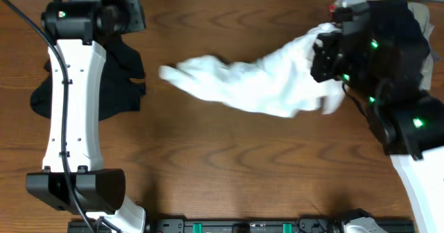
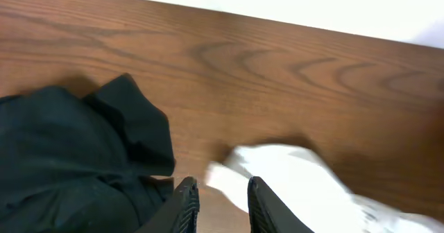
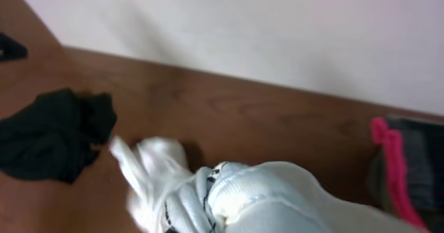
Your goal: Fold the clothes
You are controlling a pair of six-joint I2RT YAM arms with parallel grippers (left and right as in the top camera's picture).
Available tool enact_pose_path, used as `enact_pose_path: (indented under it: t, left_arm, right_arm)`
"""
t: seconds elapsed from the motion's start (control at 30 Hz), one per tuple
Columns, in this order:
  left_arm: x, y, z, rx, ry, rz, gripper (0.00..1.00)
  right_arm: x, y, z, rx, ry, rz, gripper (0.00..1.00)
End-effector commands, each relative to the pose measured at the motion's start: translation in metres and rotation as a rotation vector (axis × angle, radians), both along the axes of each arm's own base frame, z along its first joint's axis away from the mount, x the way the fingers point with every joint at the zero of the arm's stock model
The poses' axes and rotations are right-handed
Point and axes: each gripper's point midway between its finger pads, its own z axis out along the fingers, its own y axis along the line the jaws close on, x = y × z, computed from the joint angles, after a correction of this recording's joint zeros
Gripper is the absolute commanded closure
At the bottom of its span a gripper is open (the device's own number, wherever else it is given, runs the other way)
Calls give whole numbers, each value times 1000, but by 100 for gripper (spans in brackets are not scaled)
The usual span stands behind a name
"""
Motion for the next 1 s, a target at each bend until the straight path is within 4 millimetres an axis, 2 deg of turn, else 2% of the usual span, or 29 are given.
enact_pose_path:
  t: [0.0, 0.13, 0.33, 0.43, 0.57, 0.8, 0.9, 0.97]
  left_arm:
    - [-1, -12, 1, 7, 2, -67, 73]
    - [-11, -22, -6, 21, 41, -122, 73]
    - [-24, -22, -15, 38, 105, -146, 73]
    - [-23, -16, -16, 60, 105, -145, 73]
    - [-20, 4, -15, 79, 97, -92, 73]
    - [-19, 54, -13, 46, 91, 53, 73]
    - [-20, 66, -13, 45, 90, 81, 73]
    - [-20, 70, -12, 45, 86, 88, 73]
  right_arm:
    - [3, -13, 6, 0, -15, -64, 99]
    - [16, -8, -9, 13, 31, -69, 99]
    - [53, 21, -49, 6, 102, -32, 99]
    - [71, 43, -81, -12, 155, 3, 99]
    - [84, 83, -129, -34, 230, 80, 99]
    - [78, 168, -194, -21, 320, 254, 99]
    - [68, 201, -211, -19, 328, 330, 98]
    - [60, 214, -215, -26, 329, 358, 94]
